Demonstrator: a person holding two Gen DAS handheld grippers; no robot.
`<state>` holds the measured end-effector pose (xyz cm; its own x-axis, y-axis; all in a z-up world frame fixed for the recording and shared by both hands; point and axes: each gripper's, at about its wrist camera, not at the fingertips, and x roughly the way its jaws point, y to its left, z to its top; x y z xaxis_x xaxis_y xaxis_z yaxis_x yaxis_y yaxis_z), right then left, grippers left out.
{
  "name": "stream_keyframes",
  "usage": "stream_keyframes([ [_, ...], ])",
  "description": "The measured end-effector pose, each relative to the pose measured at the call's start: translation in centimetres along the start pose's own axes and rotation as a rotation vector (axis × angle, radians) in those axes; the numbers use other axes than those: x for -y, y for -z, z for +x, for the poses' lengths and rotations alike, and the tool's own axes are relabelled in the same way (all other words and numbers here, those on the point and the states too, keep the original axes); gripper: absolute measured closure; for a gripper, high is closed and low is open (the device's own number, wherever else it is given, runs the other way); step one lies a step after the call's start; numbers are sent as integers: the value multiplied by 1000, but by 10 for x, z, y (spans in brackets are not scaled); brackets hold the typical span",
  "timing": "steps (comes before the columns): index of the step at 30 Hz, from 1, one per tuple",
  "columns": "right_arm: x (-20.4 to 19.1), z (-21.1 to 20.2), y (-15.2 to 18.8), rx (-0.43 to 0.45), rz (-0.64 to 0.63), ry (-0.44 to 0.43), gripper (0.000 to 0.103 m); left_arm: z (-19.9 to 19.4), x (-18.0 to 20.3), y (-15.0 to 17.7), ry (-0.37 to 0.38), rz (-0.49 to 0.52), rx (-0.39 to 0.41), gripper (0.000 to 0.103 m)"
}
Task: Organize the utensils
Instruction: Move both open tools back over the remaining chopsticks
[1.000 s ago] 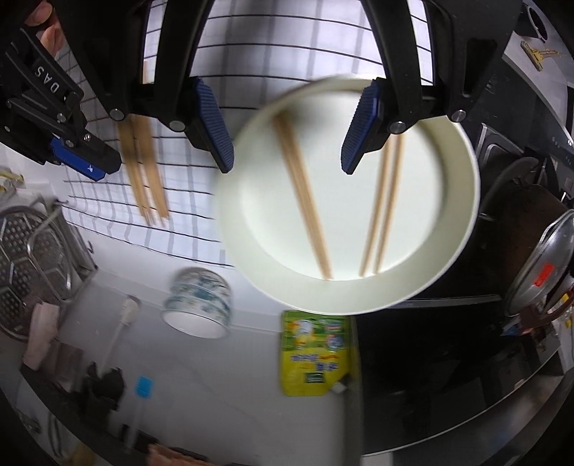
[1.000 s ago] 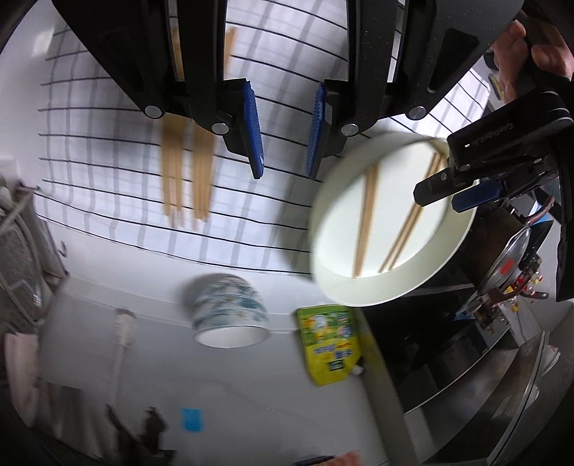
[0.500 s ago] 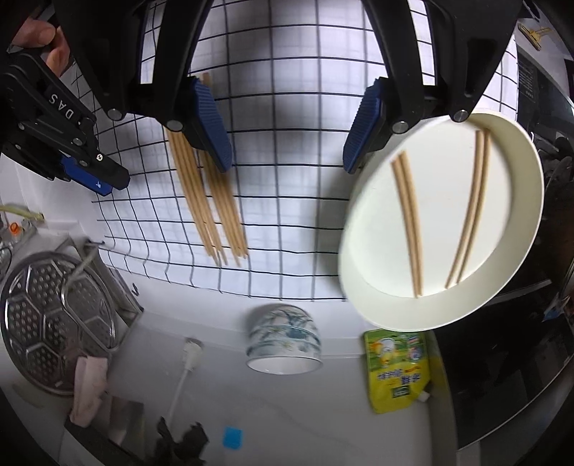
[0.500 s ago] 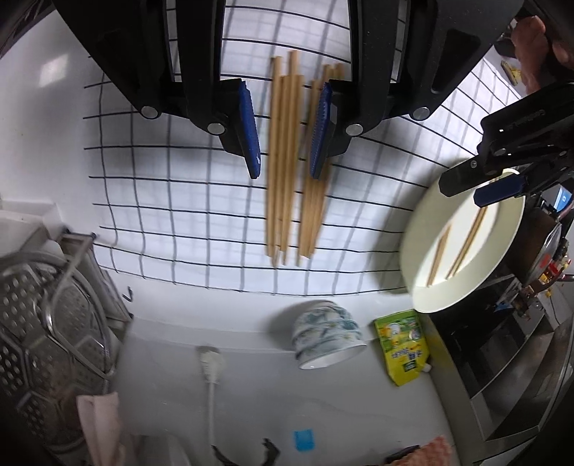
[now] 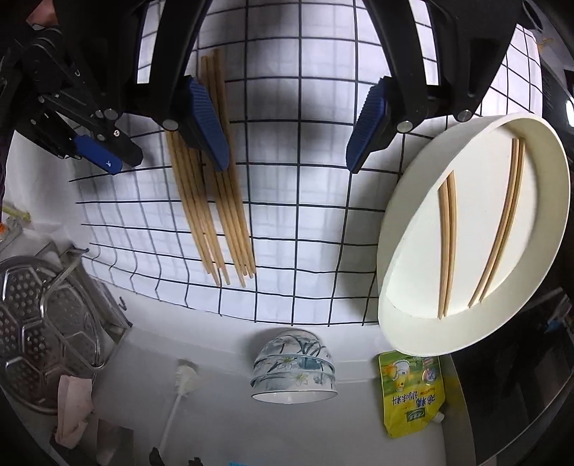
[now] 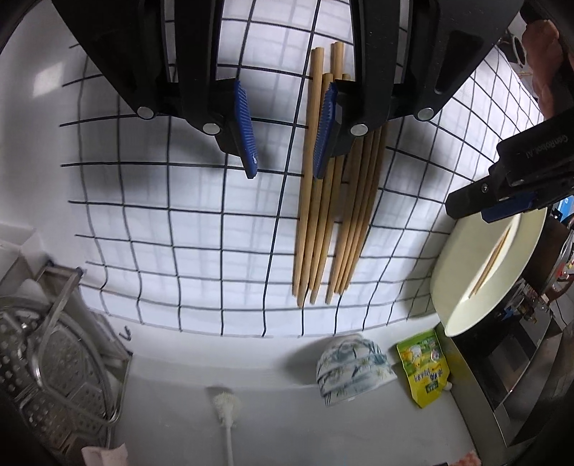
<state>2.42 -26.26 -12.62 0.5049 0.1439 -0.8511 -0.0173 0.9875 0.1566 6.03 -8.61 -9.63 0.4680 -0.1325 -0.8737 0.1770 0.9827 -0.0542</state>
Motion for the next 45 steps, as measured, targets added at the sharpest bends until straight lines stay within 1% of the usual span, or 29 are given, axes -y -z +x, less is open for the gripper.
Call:
stream_keyframes([
  [1, -1, 5, 1, -6, -3, -1, 68, 3, 1, 1, -13, 7, -3, 36],
  [2, -1, 8, 1, -10, -5, -3, 67, 5, 0, 2, -15, 8, -7, 36],
  [7, -4, 23, 0, -22, -18, 10, 67, 17, -5, 9, -22, -13, -28, 36],
  [15, -6, 36, 2, -36, -53, 33, 67, 29, -5, 16, -25, -18, -51, 36],
  [20, -5, 38, 3, -34, -61, 40, 67, 35, -1, 18, -7, -29, -57, 29],
  [24, -3, 36, 5, -29, -74, 34, 67, 37, 4, 19, -5, -18, -45, 29],
  [27, 4, 35, 6, -23, -69, 54, 67, 39, 7, 18, -7, -10, -39, 29],
  [34, 30, 30, 6, -14, -25, 79, 67, 50, 18, 17, -37, 33, -38, 27],
  [39, 35, 28, 6, -3, -22, 66, 67, 57, 23, 18, -62, 56, -41, 27],
  [45, 34, 27, 3, 3, -36, 59, 61, 62, 27, 15, -86, 71, -27, 25],
])
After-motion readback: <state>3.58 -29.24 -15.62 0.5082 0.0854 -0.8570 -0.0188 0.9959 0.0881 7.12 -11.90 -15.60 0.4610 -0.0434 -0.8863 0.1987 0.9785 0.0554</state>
